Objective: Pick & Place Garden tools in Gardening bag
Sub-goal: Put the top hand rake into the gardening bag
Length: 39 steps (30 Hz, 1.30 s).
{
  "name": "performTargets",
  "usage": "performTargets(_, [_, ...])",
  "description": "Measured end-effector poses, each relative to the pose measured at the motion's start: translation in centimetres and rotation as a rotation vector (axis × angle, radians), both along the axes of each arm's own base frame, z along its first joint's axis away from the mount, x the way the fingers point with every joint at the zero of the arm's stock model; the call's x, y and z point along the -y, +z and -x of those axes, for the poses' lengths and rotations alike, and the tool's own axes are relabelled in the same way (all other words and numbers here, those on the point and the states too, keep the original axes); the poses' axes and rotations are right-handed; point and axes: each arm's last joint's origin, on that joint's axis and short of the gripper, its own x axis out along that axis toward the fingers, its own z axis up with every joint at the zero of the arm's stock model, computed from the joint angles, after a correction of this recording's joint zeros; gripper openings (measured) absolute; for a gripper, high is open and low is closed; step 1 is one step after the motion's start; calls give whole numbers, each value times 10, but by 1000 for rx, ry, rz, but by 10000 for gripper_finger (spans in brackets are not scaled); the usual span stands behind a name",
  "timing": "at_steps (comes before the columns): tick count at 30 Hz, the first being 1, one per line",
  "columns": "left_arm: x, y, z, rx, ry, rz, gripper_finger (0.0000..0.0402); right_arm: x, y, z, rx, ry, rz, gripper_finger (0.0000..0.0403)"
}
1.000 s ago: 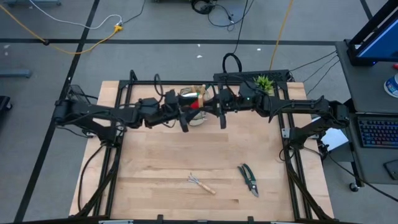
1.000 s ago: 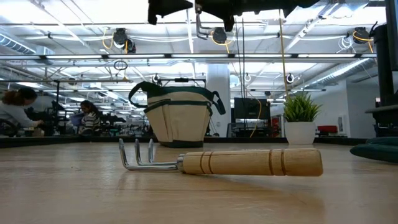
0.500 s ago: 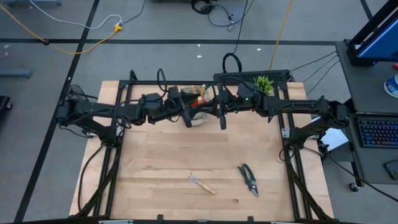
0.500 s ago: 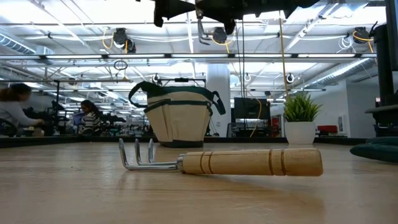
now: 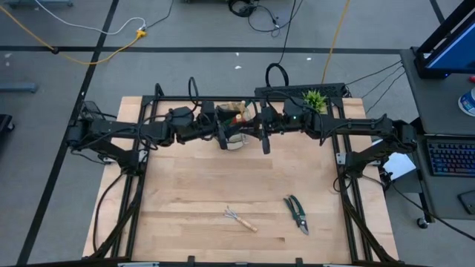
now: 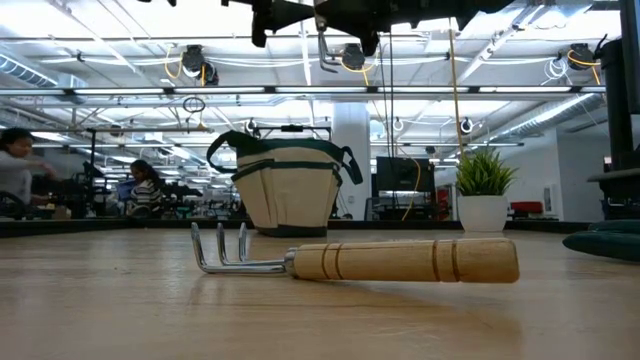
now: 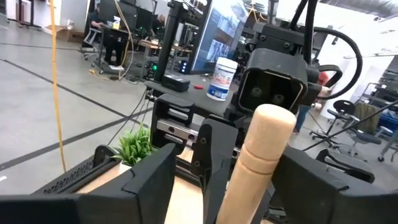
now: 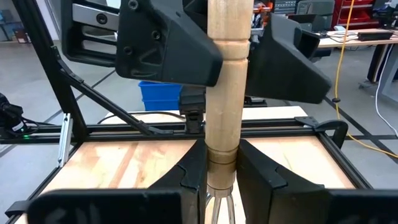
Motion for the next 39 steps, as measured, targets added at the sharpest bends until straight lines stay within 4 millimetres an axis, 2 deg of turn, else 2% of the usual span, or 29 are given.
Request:
performTargets(4, [0,3,0,2,-10,-17,194,0,-1,-1,0,-2,-3,51])
performTargets(11, [0,1,-3,-12,-20,-43,73,1,-4,-3,-17,-5,-44,51])
performTargets(21, [0,-1,-4,-23,-21,-39,69,1,-5,-3,-25,-4,-41,57])
performTargets(31, [-1,0,9,-113,39,-9,69,10,-9,0,-68,-61,-30,127])
performTargets(39, [-2,7,29,-196,165,-39,69,20,-10,3,-79,-96,-41,157])
